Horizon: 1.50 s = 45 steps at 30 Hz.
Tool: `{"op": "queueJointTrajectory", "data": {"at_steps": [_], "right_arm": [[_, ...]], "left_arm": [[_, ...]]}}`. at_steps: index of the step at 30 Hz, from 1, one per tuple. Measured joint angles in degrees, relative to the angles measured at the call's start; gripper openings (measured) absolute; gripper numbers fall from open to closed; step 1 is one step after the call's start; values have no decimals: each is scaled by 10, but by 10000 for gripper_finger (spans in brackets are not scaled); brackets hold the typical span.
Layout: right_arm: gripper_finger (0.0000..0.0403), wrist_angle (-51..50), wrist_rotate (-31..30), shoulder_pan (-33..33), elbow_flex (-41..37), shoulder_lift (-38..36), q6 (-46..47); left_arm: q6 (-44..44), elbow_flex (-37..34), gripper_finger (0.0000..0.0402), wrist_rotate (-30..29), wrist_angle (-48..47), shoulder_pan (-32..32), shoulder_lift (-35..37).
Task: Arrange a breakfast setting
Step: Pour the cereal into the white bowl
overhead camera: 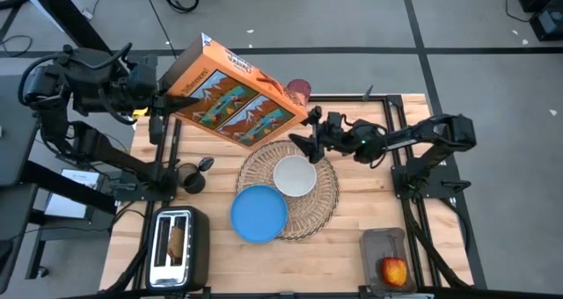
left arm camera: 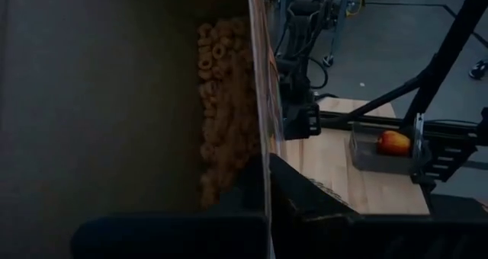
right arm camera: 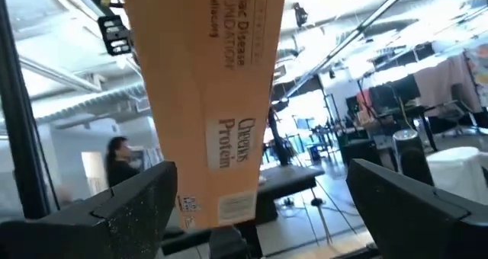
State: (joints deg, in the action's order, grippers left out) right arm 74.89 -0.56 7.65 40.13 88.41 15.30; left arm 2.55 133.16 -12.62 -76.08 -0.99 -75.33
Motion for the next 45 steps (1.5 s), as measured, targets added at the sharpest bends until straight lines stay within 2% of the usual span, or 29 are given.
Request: {"op": "queueJointTrajectory", "data": {"at_steps": [9,26,33,38,45], "right_arm": [[390,5,55,12,70,15,-5],[385,-6,139,27,142,15,-5],[382,-76,153,26,186,14,-4],[381,-84,157,26,200,14,3],[341,-74,154,27,200,14,7]], "left_arm": [[10,0,0,0,0,0,0],[8,0,1,19,32,0,-5],[-5,-1,1,19,79,0,-20],[-17,-1,1,19,96,0,-30],[-23,0,1,19,106,0,-38]]}}
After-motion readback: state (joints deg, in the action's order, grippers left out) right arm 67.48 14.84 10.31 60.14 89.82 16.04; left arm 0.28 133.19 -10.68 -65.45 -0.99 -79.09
